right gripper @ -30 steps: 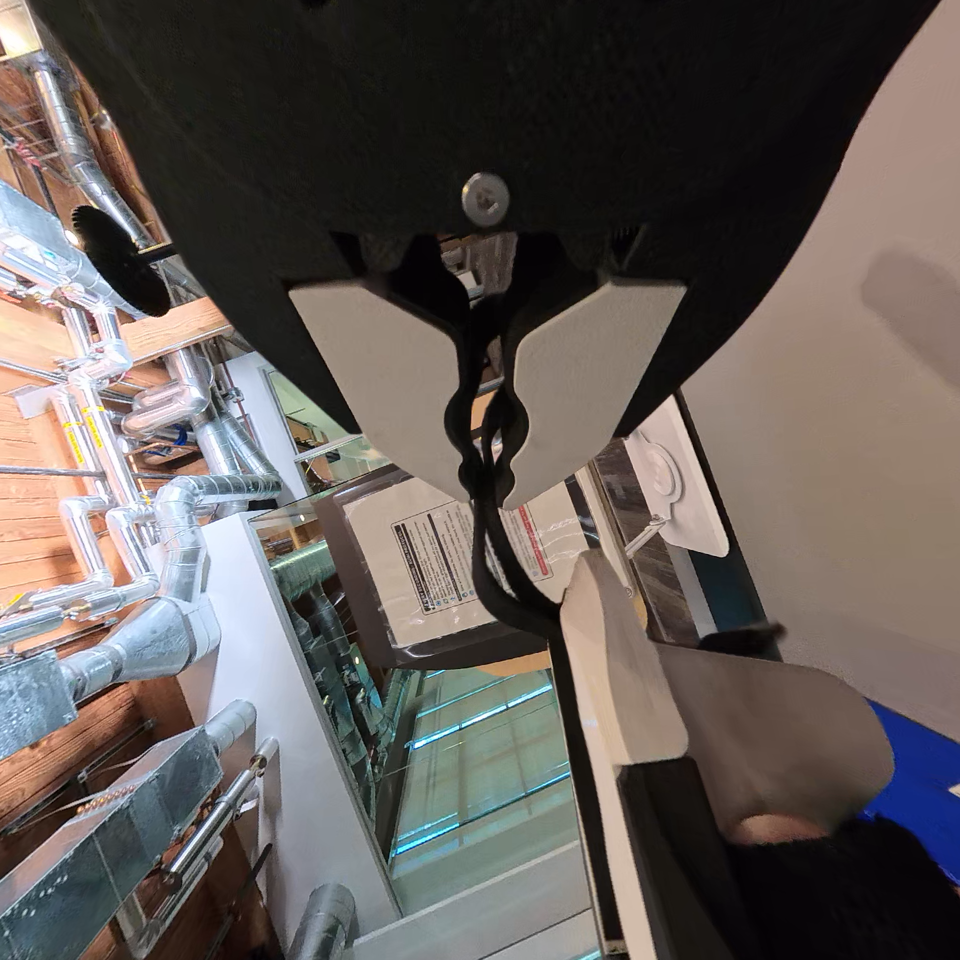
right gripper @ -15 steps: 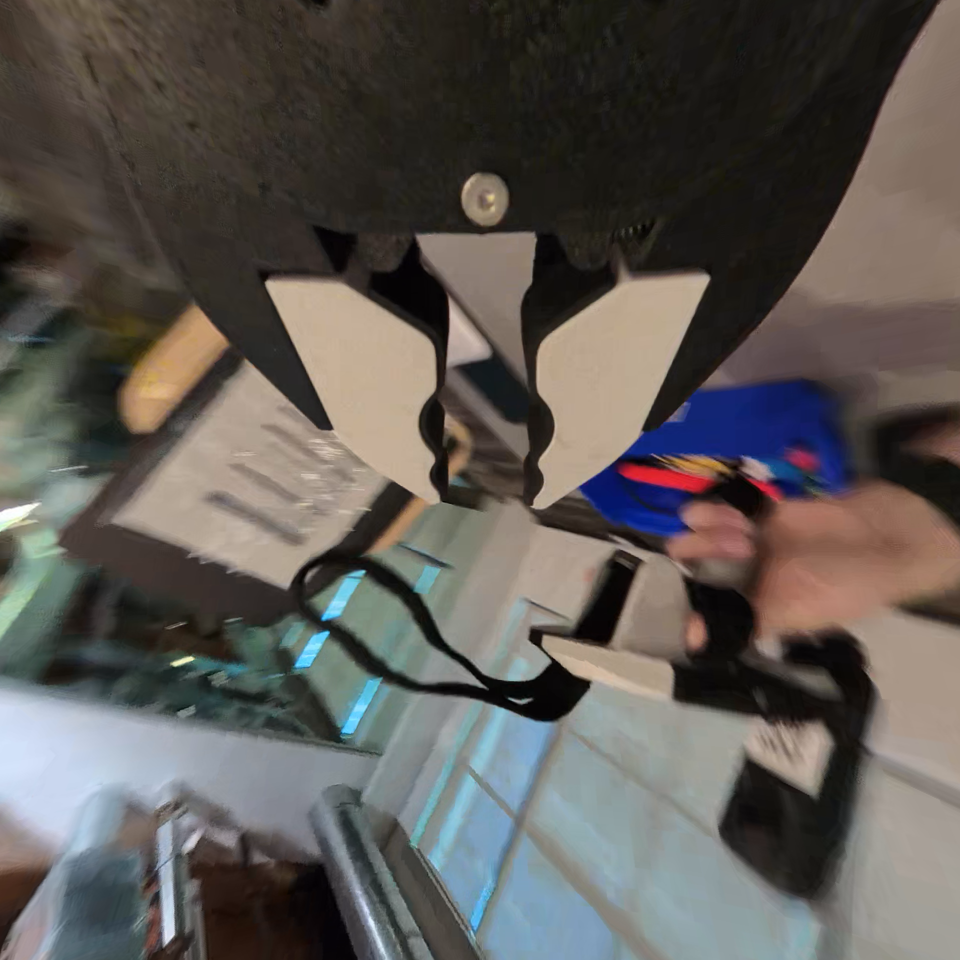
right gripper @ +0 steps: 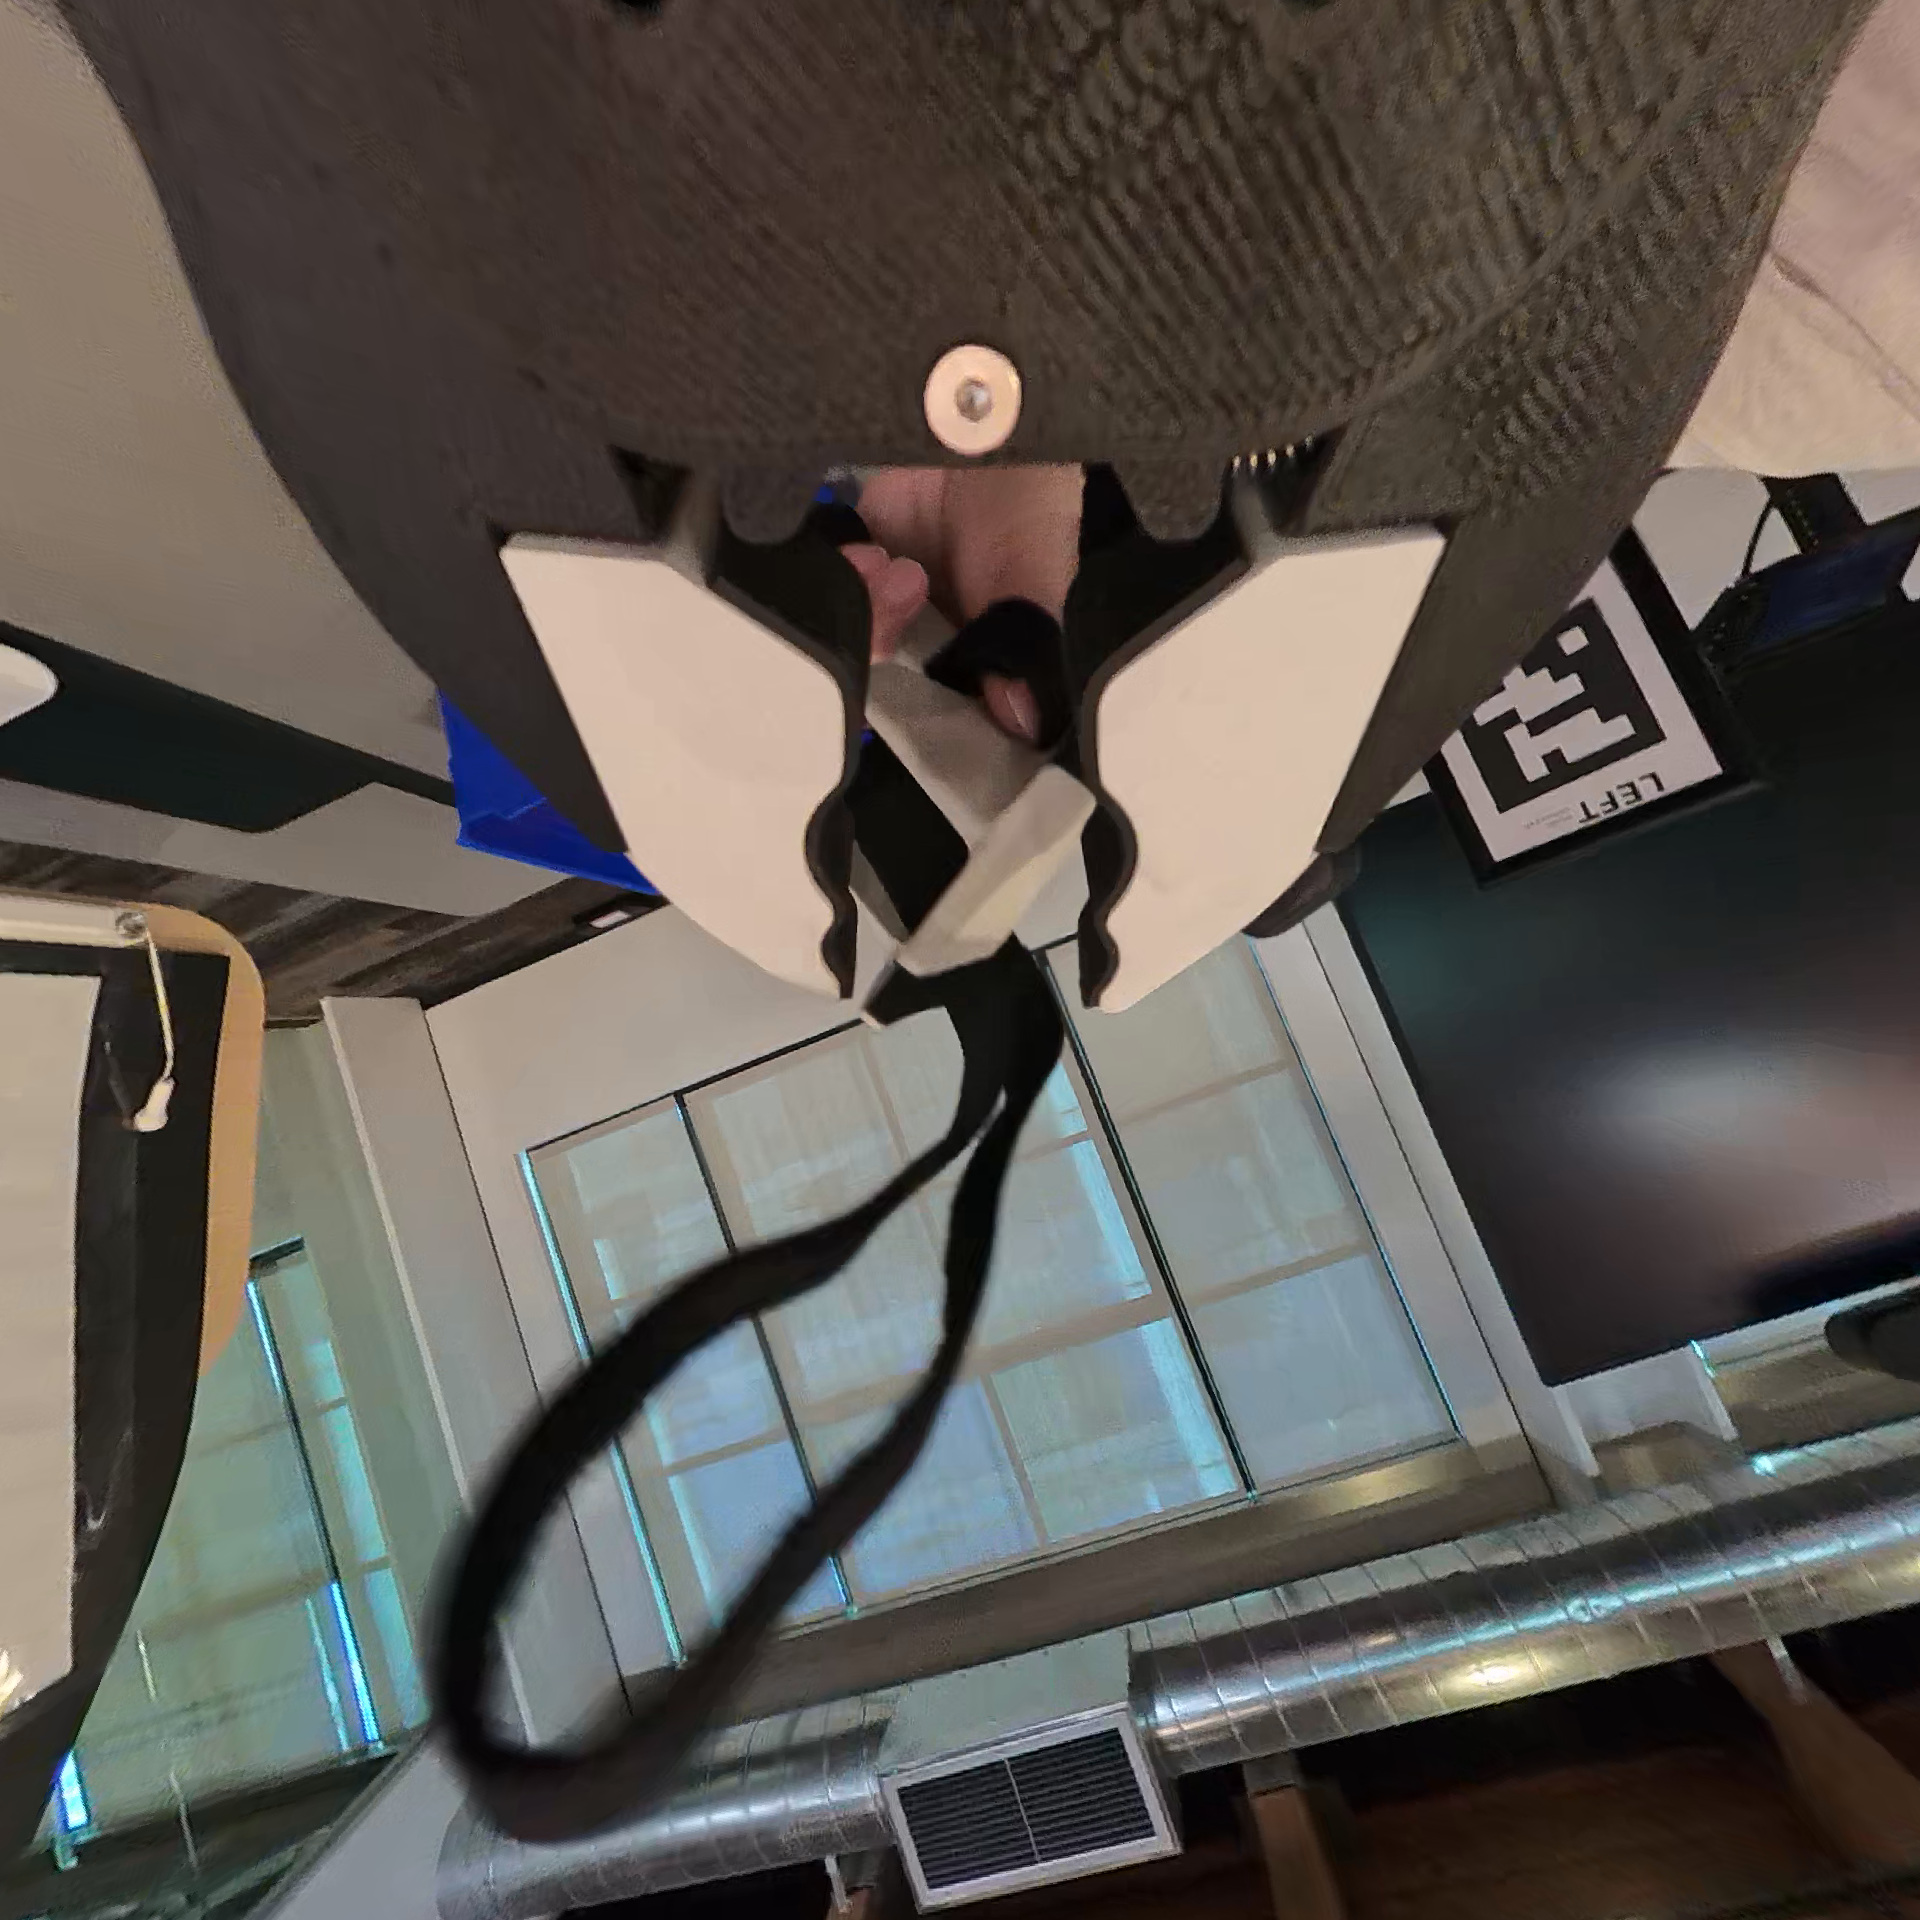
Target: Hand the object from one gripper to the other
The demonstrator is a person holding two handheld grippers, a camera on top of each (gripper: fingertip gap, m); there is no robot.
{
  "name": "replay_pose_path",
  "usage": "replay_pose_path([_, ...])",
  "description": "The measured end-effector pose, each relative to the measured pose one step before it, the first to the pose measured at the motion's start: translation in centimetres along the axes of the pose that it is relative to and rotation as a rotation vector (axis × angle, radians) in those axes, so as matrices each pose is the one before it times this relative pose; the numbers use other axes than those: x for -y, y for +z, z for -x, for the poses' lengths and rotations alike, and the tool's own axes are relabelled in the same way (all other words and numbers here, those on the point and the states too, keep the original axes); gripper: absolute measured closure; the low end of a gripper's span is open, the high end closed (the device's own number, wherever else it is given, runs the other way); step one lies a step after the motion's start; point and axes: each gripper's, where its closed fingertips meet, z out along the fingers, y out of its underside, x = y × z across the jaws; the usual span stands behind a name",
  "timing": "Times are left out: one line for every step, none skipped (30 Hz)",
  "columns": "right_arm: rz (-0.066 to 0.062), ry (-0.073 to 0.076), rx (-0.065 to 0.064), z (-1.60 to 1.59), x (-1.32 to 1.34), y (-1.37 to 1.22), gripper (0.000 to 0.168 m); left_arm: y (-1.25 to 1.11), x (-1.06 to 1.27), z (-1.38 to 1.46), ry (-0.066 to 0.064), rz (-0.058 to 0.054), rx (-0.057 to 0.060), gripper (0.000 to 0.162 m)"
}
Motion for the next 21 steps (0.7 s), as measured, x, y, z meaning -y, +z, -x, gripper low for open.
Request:
replay_pose_path([-0.0074,0.0204,0.0113,0.083,0.020,0.006,0.131,0.122,-0.378,-0.416,0.0227,0.0167,-0.0047,0.146])
replay_pose_path([-0.0119,0.0229,0.0050,-0.039,0.123,-0.038,0.134,0.085,-0.288,-0.298,0.0166,0.0102,-0.0020,0.146])
replay_pose_path([-0.0130,0.0207,0.0055,-0.057,0.157,-0.071,0.134,0.085,-0.284,-0.277,0.0155,0.0105,-0.0053,0.146])
replay_pose_path([-0.0087,0.0163,0.0059,-0.070,0.132,-0.088,0.138,0.070,-0.253,-0.291,0.0165,0.0098,-0.0091,0.144])
replay_pose_path([-0.0059,0.0136,-0.0023,-0.187,0.102,-0.120,0.141,0.028,-0.155,-0.308,0.0198,0.0029,-0.0100,0.142])
replay_pose_path([-0.0070,0.0110,0.0038,-0.100,0.128,-0.146,0.150,0.025,-0.131,-0.221,0.0192,0.0012,-0.0036,0.141])
replay_pose_path([-0.0035,0.0108,0.0124,0.020,0.121,-0.150,0.158,0.127,-0.321,-0.081,0.0093,0.0149,0.0025,0.139])
replay_pose_path([0.0091,0.0085,0.0000,-0.149,0.069,-0.108,0.161,0.208,-0.388,-0.176,-0.0040,0.0206,-0.0051,0.137])
replay_pose_path([0.0107,-0.0078,-0.0026,-0.179,0.270,-0.186,0.162,0.251,-0.357,-0.353,-0.0083,0.0215,-0.0191,0.135])
replay_pose_path([0.0000,-0.0290,-0.0080,-0.203,0.749,-0.386,0.162,0.274,-0.395,-0.463,-0.0113,0.0275,-0.0265,0.125])
replay_pose_path([-0.0159,-0.0494,-0.0247,-0.336,1.409,-0.703,0.162,0.319,-0.531,-0.550,-0.0122,0.0379,-0.0334,0.110])
replay_pose_path([-0.0142,-0.0725,-0.0410,-0.507,1.909,-1.025,0.162,0.371,-0.687,-0.653,-0.0176,0.0505,-0.0402,0.099])
replay_pose_path([0.0064,-0.0898,-0.0722,-1.034,2.034,-1.340,0.162,0.343,-0.677,-0.531,-0.0125,0.0500,-0.0334,0.091])
replay_pose_path([0.0309,-0.1001,-0.1024,-1.637,1.861,-1.661,0.162,0.263,-0.518,-0.436,-0.0001,0.0384,-0.0269,0.088])
replay_pose_path([0.0442,-0.1033,-0.1282,-2.268,1.526,-1.929,0.162,0.179,-0.412,-0.346,0.0123,0.0315,-0.0221,0.089])
replay_pose_path([0.0619,-0.0927,-0.1556,-2.992,0.859,-2.066,0.162,0.135,-0.393,-0.204,0.0185,0.0326,-0.0131,0.090])
replay_pose_path([0.0831,-0.0726,-0.1670,-3.540,-0.062,-1.940,0.162,0.105,-0.356,0.001,0.0180,0.0328,-0.0015,0.091])
replay_pose_path([0.0993,-0.0431,-0.1589,-3.743,-0.996,-1.510,0.162,0.062,-0.317,0.103,0.0133,0.0312,0.0031,0.092])
replay_pose_path([0.1145,-0.0121,-0.1311,-3.526,-1.826,-0.819,0.162,0.036,-0.345,0.177,0.0058,0.0331,0.0052,0.093])
replay_pose_path([0.1269,0.0169,-0.0912,-2.978,-2.393,-0.044,0.162,0.003,-0.276,0.167,-0.0028,0.0281,0.0028,0.093])
replay_pose_path([0.1340,0.0381,-0.0502,-2.308,-2.635,0.663,0.162,-0.050,-0.197,0.146,-0.0083,0.0225,-0.0009,0.093])
